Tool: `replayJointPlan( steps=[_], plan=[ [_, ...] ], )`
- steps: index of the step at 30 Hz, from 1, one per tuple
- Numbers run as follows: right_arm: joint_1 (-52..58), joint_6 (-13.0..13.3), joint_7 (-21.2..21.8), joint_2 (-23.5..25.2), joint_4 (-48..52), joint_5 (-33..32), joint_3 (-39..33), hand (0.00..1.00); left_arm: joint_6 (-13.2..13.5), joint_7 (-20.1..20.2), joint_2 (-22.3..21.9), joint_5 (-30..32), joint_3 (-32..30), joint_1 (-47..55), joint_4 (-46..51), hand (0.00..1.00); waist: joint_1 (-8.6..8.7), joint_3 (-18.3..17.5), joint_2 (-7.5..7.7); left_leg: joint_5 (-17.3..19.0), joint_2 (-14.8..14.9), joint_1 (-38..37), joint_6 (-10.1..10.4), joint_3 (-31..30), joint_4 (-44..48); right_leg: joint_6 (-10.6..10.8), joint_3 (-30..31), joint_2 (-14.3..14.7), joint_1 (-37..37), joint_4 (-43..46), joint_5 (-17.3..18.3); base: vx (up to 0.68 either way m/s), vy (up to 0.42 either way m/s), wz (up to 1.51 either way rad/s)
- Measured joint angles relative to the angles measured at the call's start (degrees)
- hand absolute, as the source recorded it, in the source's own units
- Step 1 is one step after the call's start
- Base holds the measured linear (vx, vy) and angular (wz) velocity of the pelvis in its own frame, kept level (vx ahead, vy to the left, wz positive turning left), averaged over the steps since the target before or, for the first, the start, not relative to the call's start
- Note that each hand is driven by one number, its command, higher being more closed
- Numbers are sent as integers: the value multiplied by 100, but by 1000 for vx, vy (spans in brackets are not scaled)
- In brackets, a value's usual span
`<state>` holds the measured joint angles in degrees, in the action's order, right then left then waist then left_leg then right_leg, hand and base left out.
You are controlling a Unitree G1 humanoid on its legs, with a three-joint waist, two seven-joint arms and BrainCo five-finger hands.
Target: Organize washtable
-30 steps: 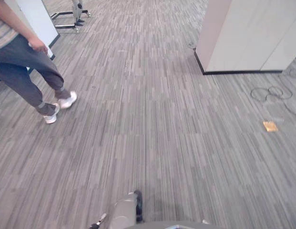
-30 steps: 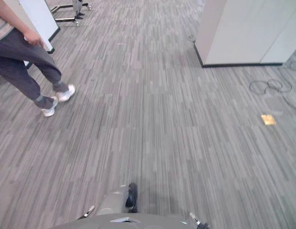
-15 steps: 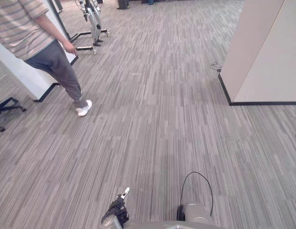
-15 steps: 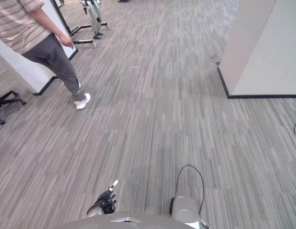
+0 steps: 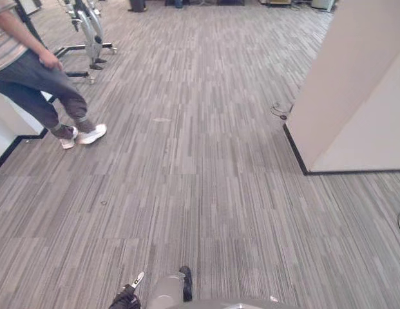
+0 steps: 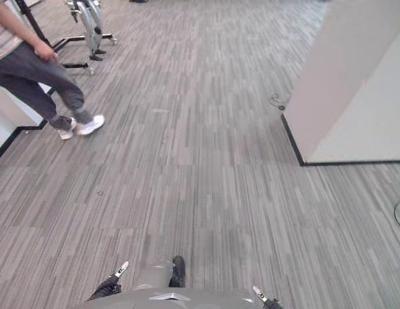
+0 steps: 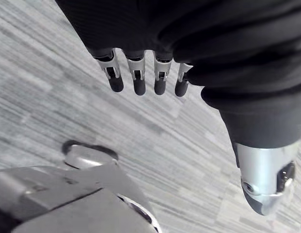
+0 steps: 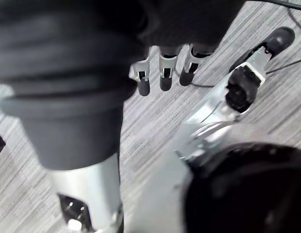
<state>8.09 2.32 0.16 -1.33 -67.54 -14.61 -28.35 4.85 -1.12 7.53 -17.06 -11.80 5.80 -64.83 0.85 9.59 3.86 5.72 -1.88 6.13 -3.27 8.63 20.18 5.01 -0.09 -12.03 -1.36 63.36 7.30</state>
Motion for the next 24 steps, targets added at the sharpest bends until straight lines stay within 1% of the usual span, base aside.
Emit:
replayJointPlan(
  steps=[1,2,3,4,5,6,7,8,9,10,11,13,14,15,21,24],
  plan=[
    [27,13,1,-25,22,-2,91,0,1,7,8,4,149,-2,-6,0,10,47,-90,3,16,-274,-4,-8,-198,-42,-98,11,101,-16,206,4,28,6],
    [46,65,-3,-88,107,-4,170,0,9,16,-25,7,338,-31,4,0,10,105,-236,3,78,-823,-3,-19,-639,-134,-434,-48,284,-353,585,-148,28,-6],
    [70,113,3,-124,223,-5,187,0,8,25,-82,10,391,-52,-20,0,22,137,-383,6,190,-1209,4,-46,-956,-223,-830,-78,419,-1060,860,-209,41,-1],
    [96,135,9,-127,263,-6,185,0,8,33,-115,12,390,-63,-22,0,35,95,-437,41,266,-1302,62,-72,-1054,-182,-1017,-78,485,-1529,906,-260,71,12],
    [116,156,9,-117,285,-11,175,0,32,39,-164,13,358,-110,-16,0,42,64,-441,182,349,-1398,140,-134,-1120,-113,-1183,-67,633,-2549,875,-169,48,16],
    [117,152,7,-108,274,-11,173,0,47,43,-167,12,351,-163,-7,0,33,88,-413,225,383,-1464,184,-159,-1134,-37,-1168,-38,644,-3095,821,-173,7,27],
    [176,123,-12,-69,263,-9,191,0,43,48,-180,26,278,-173,15,0,35,25,-330,405,477,-1520,404,-267,-1106,18,-1171,15,600,-4515,-28,-32,-80,27],
    [227,124,-9,-50,259,-11,188,0,43,51,-186,29,255,-161,10,0,35,-1,-298,432,498,-1544,501,-282,-1098,36,-1163,74,499,-4714,-492,43,-146,25],
    [244,123,-7,-68,248,-8,168,0,51,47,-238,51,222,-175,7,0,31,-23,-323,464,603,-1577,567,-296,-1121,13,-1199,200,450,-4790,-532,244,-224,-3],
    [267,113,-17,-128,272,-5,221,0,41,60,-376,108,8,-129,63,0,-1,-151,-470,424,761,-1568,636,-135,-1208,-58,-1249,342,482,-4835,-499,306,-255,-4],
    [266,122,-13,-172,297,-7,286,0,35,55,-574,192,-249,-122,85,0,33,-174,-517,329,856,-1634,779,-49,-1334,-125,-1345,419,466,-4841,-419,302,-228,-5],
    [266,99,-14,-239,310,-4,401,0,43,59,-697,261,-334,-121,137,0,8,-194,-555,195,954,-1790,970,80,-1512,-194,-1351,541,355,-4886,-374,222,-158,5],
    [264,99,-14,-234,320,-2,406,0,39,71,-695,305,-366,-121,157,0,15,-188,-536,121,1020,-1899,1024,96,-1580,-232,-1414,606,216,-4943,-347,149,-103,5],
    [200,116,-22,-312,186,-5,599,0,153,44,-435,390,495,-200,-45,0,36,-424,-443,44,824,-1454,896,-72,-1817,-119,-1600,532,292,-5614,-698,75,-56,7],
    [206,116,-18,-307,186,-5,583,0,153,44,-430,393,495,-199,-47,0,37,-428,-444,43,826,-1464,895,-73,-1837,-116,-1612,538,266,-5666,-702,0,0,0],
    [241,106,-5,-305,165,-5,557,0,154,51,-411,405,495,-171,-68,0,38,-509,-472,35,840,-1501,888,-30,-1975,-45,-1623,575,141,-5931,-803,14,9,-2]
  ],
)
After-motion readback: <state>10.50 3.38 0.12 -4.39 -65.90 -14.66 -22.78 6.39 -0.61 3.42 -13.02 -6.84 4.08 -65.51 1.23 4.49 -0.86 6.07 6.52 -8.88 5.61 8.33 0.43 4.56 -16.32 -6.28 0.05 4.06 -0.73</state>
